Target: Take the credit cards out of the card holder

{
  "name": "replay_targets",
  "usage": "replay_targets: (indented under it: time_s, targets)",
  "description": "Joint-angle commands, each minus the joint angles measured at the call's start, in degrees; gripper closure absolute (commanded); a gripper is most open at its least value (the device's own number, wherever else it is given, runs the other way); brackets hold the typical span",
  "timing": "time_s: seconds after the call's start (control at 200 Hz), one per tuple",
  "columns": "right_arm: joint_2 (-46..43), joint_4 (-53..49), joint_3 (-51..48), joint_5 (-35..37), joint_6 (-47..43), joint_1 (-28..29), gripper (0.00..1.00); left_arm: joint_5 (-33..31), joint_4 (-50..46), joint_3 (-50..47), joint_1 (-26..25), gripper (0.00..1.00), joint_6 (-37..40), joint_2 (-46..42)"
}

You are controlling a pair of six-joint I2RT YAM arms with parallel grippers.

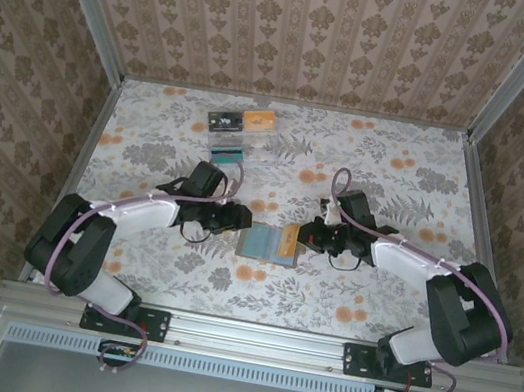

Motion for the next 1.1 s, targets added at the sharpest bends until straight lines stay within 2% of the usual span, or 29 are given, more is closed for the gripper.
replay_targets:
  time_s: [0.0,0.165,0.305,0.54,1.09]
  targets:
    - [-2.9,-2.0,2.4,-0.5,-1.4,-0.5,1.00,4.6,7.0,1.6,0.9,0.50,-5.2,-2.8]
    - [-7.3,2.2,3.8,-3.8,-0.4,-0.9,1.00,9.7,16.5,0.8,1.7,0.50,-11.1,-4.0]
    - [-7.2,6.2,4.9,-7.4,1.6,-1.0,1.00,12.3,22.5,0.1,1.7,0.56,-15.3,-3.5]
    - [-6.7,10.8,5.0,-8.8,4.5,-1.0,1.00,15.2,30.2,-1.6,0.8,0.63,-20.0,-2.2]
    - [-6.7,12.7,4.9,-9.3,5.8,-1.0,1.00,17.9,32.9,-1.5,-1.8,0.70,-21.3,0.3]
